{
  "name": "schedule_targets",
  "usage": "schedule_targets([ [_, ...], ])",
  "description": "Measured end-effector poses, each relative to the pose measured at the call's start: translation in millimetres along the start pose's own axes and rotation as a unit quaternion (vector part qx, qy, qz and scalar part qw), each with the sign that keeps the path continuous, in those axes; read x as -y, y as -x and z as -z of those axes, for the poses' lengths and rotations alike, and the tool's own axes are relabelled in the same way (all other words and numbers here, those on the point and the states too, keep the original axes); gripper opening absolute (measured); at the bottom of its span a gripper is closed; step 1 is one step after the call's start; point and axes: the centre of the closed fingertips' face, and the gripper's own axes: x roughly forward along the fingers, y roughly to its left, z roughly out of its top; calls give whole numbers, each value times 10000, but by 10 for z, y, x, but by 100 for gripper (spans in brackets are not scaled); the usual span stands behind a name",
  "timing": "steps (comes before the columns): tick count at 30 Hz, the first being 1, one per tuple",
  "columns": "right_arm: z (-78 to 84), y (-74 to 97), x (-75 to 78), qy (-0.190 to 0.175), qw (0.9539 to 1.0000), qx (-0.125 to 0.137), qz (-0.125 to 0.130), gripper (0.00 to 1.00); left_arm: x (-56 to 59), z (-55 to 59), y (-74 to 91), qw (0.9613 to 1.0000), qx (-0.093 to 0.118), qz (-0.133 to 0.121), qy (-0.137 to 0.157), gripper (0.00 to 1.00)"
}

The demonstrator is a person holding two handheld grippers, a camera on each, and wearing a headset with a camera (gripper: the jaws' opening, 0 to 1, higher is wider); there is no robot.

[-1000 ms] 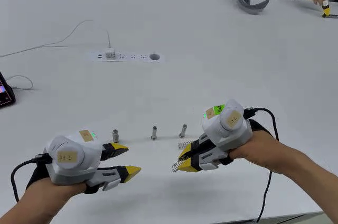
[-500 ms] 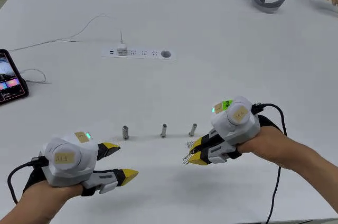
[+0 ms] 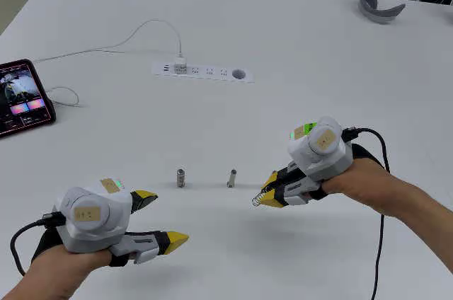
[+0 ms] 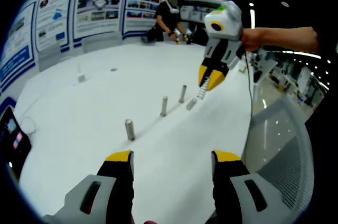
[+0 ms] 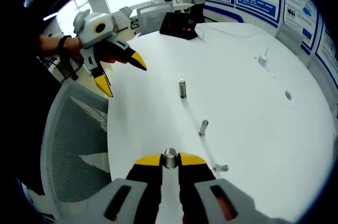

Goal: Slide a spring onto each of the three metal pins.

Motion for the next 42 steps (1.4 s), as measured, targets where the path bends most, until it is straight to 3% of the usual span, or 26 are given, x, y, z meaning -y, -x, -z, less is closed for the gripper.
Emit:
schedule_targets([
  [12,-167,-96,300,113,9997,-145,145,12,-118,88,90,9993,80,-218,303,68],
  [22,-288,-196,463,205,9994,-209,180,12,-174,140,145,9984,120,-303,468,70],
  [42,-320,-423,535,316,9987,-392,72,13,-247,230,247,9968,124,-422,666,70],
])
